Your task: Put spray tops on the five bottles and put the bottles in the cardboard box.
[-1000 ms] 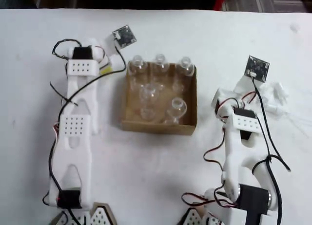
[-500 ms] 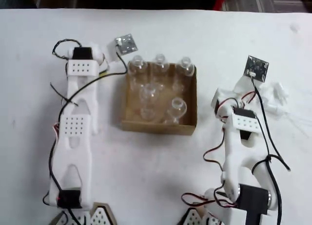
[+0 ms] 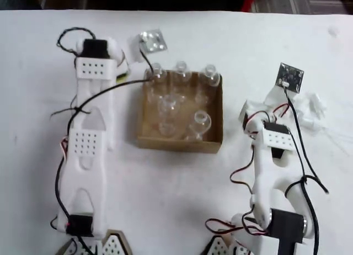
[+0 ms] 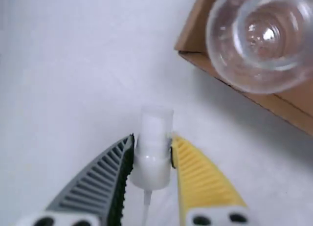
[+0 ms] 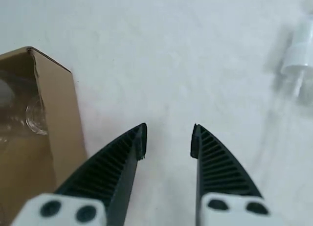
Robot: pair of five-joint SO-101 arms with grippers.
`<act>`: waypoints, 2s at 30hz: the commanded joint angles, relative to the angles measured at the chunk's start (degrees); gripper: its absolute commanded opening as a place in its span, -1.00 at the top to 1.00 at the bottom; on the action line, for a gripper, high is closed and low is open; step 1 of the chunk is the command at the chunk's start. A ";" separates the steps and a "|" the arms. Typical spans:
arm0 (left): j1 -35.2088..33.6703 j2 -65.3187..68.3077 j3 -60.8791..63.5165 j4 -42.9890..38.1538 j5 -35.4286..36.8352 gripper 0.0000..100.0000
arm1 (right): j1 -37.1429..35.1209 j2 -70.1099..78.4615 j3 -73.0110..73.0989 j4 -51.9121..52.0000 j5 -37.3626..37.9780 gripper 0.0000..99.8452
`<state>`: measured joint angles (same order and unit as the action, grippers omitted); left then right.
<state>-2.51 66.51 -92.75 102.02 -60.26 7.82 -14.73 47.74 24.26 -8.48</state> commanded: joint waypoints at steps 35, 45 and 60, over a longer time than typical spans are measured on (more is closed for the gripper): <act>10.95 -105.98 95.91 -37.80 58.11 0.91 | -0.04 -0.31 0.26 -1.19 0.70 0.75; 14.90 -117.23 122.90 -75.87 47.82 0.97 | 0.13 -0.31 0.35 -2.42 0.70 0.75; 16.04 -106.15 137.58 -114.55 64.09 0.95 | 0.13 -0.31 0.35 -2.42 0.70 0.75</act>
<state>13.58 -44.09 46.33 -6.99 -0.13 8.00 -14.73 48.44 23.12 -8.48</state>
